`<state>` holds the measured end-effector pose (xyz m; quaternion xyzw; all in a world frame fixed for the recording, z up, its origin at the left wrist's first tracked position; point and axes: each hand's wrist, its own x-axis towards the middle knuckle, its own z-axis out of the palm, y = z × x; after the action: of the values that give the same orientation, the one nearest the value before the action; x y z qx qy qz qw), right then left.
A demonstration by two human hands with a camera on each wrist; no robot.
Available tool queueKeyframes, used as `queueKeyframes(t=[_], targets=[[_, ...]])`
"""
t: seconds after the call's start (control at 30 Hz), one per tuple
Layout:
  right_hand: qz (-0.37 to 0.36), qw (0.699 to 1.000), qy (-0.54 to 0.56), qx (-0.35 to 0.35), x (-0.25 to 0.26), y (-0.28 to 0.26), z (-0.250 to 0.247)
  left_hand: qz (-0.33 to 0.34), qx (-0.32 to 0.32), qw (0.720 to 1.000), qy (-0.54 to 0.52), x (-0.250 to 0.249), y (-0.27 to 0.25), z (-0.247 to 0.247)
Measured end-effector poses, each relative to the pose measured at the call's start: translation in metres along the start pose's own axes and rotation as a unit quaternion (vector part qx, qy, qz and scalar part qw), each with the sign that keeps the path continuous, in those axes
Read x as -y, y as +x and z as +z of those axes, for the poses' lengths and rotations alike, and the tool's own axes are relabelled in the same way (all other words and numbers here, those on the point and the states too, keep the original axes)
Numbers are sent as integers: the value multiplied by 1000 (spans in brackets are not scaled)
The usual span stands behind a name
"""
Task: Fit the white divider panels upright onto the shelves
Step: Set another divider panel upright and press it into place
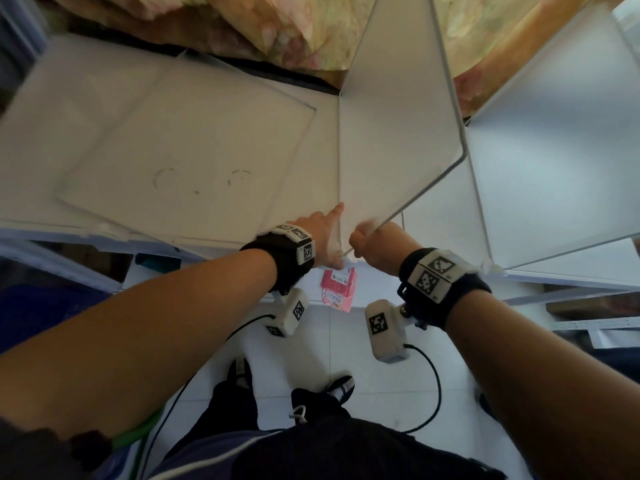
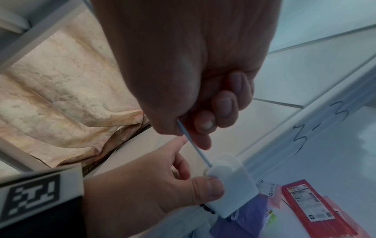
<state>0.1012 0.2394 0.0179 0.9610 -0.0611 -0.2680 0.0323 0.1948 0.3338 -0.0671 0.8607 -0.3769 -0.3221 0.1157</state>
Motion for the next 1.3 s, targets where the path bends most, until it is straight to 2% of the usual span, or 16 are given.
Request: queueKeyframes(t=[0.07, 0.27, 0.5, 0.6, 0.63, 0.7, 0.87, 0.97, 1.03, 1.13, 1.17, 1.3], targets=[[-18, 1000, -18, -1, 1, -1, 0, -7, -2, 1000, -1, 1, 1, 1], [7, 1000, 0, 19, 4, -6, -9, -23, 12, 1000, 3, -3, 8, -2], [80, 983, 160, 37, 12, -13, -16, -24, 11, 1000, -16, -7, 10, -4], [146, 951, 270, 27, 9, -6, -14, -19, -10, 1000, -15, -8, 2, -1], [179, 928, 327, 13, 10, -6, -14, -19, -16, 1000, -16, -9, -2, -2], [200, 906, 374, 1, 7, -2, -11, -16, -27, 999, -26, -8, -11, -4], [197, 883, 426, -9, 9, -6, -6, -45, -64, 997, -25, 16, -39, -8], [199, 874, 442, -7, 12, -13, -1, -71, -46, 996, -2, 32, -66, -6], [189, 882, 432, 20, 17, -27, -3, -93, -43, 994, 23, 40, -89, -7], [135, 889, 426, 102, 27, -48, -6, -124, -44, 991, 28, 50, -114, -8], [136, 881, 439, 113, 32, -55, -8, -131, -43, 990, 28, 53, -121, -9], [157, 819, 543, 101, 56, -62, -14, -155, -62, 986, 5, 71, -136, -16]])
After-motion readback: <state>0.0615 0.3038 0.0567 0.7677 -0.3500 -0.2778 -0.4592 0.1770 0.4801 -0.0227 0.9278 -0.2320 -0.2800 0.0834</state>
